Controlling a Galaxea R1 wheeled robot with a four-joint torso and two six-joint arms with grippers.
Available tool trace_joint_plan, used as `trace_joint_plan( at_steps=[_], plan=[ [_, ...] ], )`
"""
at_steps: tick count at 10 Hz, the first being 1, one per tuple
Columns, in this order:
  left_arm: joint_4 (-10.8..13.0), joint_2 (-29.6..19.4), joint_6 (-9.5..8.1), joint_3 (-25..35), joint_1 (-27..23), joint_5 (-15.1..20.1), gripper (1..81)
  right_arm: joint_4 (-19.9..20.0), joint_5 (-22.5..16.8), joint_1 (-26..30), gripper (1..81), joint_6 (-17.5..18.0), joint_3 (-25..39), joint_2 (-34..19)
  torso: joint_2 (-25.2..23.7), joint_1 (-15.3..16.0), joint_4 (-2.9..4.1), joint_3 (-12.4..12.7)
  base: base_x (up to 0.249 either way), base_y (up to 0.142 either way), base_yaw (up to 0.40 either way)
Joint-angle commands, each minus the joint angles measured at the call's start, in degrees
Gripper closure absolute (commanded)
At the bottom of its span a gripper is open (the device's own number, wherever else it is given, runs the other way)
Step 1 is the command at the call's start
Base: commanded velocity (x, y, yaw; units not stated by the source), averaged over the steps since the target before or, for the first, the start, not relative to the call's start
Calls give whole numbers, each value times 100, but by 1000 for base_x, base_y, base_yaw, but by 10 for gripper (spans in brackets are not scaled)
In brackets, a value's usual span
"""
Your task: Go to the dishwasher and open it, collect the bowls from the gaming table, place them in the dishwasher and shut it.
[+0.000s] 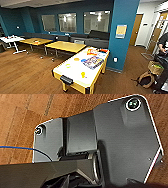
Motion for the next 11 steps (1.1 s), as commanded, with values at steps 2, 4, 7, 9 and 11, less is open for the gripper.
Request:
trace_joint_plan(
  at_steps=[2, 4, 7, 9, 11],
  plan=[
    [43, -20, 40, 19, -253, 266, 10, -25, -287, 293, 10, 0, 28, 48, 0, 0, 0, 0, 129, 68, 0],
    [43, -20, 40, 19, -253, 266, 10, -25, -287, 293, 10, 0, 37, 48, 2, 2, 0, 0, 115, 71, 0],
    [43, -20, 40, 28, -253, 274, 10, -17, -287, 293, 10, 0, 37, 48, 2, 2, 0, 0, 99, 77, 0],
    [43, -20, 40, 28, -244, 266, 10, -25, -287, 293, 10, 0, 37, 48, 2, 0, 0, 0, 99, 77, 0],
    [43, -20, 40, 28, -227, 266, 10, -26, -287, 293, 10, 0, 46, 48, 2, 2, 0, 0, 98, 78, 0]
  ],
)
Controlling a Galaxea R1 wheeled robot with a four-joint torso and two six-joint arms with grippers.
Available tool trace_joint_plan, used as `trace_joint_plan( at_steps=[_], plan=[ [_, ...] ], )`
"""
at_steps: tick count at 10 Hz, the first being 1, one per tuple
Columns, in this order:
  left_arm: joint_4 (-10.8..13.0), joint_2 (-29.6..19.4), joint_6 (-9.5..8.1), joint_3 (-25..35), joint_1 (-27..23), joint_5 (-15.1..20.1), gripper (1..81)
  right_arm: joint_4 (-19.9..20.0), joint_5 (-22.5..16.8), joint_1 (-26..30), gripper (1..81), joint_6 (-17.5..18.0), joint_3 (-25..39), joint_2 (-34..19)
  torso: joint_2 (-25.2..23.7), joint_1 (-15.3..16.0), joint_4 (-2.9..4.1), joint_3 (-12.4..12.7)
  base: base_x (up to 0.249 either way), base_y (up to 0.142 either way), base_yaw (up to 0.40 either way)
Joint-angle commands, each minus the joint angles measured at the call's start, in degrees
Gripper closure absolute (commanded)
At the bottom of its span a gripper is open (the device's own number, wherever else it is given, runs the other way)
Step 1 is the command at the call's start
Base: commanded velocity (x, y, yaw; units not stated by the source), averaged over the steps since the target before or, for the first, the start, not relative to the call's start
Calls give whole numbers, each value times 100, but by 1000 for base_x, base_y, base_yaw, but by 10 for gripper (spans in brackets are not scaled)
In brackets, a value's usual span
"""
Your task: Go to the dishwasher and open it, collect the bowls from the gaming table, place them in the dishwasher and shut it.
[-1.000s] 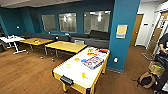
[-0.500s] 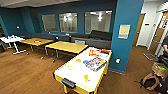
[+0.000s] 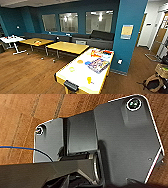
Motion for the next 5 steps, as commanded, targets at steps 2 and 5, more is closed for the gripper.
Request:
trace_joint_plan(
  at_steps=[2, 5],
  plan=[
    [40, -8, 38, 28, -246, 268, 10, -28, -289, 293, 10, 0, 36, 37, 0, 0, 0, 0, 103, 78, 0],
    [40, -25, 38, 28, -246, 268, 10, -28, -289, 319, 10, 0, 45, 37, -2, -2, 0, 0, 114, 83, 0]
  ],
)
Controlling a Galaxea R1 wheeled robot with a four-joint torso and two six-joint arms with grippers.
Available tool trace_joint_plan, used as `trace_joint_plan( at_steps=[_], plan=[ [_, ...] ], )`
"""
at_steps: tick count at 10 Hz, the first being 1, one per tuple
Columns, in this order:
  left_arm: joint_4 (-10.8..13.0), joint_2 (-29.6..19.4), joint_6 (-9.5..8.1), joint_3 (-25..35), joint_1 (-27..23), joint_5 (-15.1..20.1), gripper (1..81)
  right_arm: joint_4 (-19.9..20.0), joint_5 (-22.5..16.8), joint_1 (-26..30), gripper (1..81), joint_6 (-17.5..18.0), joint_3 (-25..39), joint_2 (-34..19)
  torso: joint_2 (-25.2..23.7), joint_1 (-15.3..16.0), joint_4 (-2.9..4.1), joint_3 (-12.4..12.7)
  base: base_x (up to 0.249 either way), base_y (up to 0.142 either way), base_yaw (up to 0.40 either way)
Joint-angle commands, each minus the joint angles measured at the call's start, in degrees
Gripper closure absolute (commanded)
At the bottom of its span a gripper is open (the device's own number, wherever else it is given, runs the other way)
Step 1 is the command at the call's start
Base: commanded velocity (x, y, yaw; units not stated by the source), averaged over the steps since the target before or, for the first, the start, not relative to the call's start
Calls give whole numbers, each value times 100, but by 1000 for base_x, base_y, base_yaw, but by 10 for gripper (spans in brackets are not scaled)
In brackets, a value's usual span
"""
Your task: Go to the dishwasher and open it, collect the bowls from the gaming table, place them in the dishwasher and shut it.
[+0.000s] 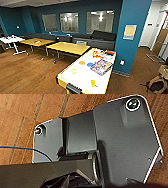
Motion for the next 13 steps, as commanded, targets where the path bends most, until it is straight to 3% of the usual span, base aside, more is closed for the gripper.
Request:
trace_joint_plan(
  at_steps=[1, 13],
  plan=[
    [40, -32, 38, 26, -240, 266, 10, -28, -292, 316, 10, 0, 45, 48, 0, 0, 0, 0, 115, 92, 0],
    [40, -23, 38, 35, -248, 266, 10, -28, -292, 299, 10, 0, 45, 48, 2, 2, 0, 0, 99, 97, 0]
  ],
)
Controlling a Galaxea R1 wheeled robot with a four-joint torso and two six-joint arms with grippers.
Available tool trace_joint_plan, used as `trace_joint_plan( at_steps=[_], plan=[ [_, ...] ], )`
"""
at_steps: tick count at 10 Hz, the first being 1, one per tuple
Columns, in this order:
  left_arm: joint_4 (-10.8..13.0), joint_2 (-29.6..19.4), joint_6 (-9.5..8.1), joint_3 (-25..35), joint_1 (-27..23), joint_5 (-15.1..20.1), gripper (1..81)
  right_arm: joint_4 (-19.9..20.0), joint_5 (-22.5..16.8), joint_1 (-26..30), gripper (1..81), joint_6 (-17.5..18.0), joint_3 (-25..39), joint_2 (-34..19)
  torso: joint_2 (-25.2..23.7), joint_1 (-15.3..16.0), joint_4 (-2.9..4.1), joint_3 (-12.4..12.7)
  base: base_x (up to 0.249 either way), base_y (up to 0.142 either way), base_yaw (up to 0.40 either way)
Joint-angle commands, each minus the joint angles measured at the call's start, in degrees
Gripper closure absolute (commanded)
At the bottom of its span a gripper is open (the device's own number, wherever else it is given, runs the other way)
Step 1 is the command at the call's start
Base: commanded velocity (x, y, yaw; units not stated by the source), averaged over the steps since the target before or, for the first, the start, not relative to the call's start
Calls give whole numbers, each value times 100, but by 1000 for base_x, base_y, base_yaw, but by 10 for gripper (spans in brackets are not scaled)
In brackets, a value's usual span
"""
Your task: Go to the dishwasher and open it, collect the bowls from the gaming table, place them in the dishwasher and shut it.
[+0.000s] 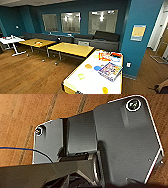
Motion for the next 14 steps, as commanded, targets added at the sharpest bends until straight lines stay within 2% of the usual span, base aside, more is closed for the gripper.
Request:
trace_joint_plan(
  at_steps=[1, 14],
  plan=[
    [43, -12, 40, 33, -268, 262, 10, -28, -289, 288, 10, 0, 45, 48, 0, 0, 0, 0, 96, 98, 0],
    [43, -21, 40, 33, -259, 271, 10, -28, -289, 288, 10, -8, 45, 57, 0, 0, 0, 0, 84, 97, 0]
  ],
)
